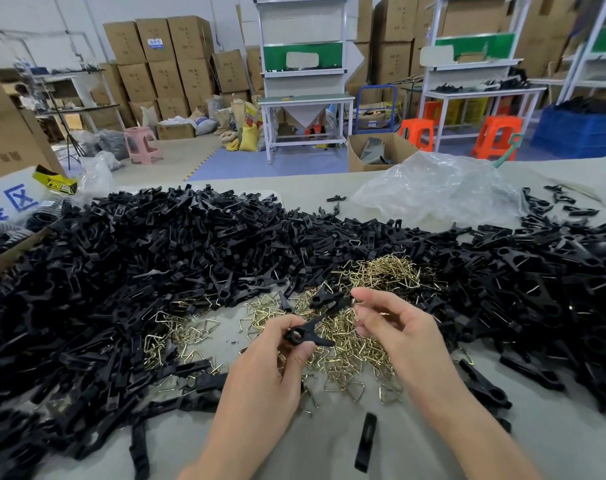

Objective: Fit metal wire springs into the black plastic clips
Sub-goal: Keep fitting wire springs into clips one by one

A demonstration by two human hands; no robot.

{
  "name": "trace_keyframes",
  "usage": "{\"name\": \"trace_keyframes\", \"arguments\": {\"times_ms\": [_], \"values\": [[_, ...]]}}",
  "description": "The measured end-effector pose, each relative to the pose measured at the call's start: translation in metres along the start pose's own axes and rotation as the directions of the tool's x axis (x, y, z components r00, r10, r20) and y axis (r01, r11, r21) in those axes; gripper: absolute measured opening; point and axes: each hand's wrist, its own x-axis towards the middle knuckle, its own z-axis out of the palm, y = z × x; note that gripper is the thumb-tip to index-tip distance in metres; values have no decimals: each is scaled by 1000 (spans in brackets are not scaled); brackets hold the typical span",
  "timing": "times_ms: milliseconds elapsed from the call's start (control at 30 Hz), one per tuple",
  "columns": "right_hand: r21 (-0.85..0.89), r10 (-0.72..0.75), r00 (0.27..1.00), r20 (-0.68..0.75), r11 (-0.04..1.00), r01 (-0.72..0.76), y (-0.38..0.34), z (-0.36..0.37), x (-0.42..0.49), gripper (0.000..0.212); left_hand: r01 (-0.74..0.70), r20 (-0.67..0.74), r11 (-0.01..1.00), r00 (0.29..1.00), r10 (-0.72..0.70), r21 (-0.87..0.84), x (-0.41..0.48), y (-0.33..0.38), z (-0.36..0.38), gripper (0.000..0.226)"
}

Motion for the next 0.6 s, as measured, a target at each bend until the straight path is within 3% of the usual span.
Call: {"name": "trace_keyframes", "arguments": {"times_ms": [67, 200, 333, 467, 600], "values": [[173, 97, 995, 30, 980, -100, 3, 1, 2, 34, -6, -3, 1000, 1000, 6, -11, 0, 1, 0, 32], [357, 166, 982, 92, 915, -188, 3, 4, 1, 25, -15, -38, 998, 999, 13, -55, 0, 1, -1, 23], [386, 214, 958, 188, 881, -273, 1, 7, 0, 33, -50, -80, 994, 996, 43, -92, 2, 1, -2, 36], [399, 252, 928, 273, 848, -348, 0, 4, 2, 27, -41, -56, 981, 998, 31, -190, 3, 1, -2, 27], [418, 258, 912, 319, 825, -379, -3, 1, 1, 43, -45, -18, 972, 999, 42, -232, 3, -3, -2, 34]]}}
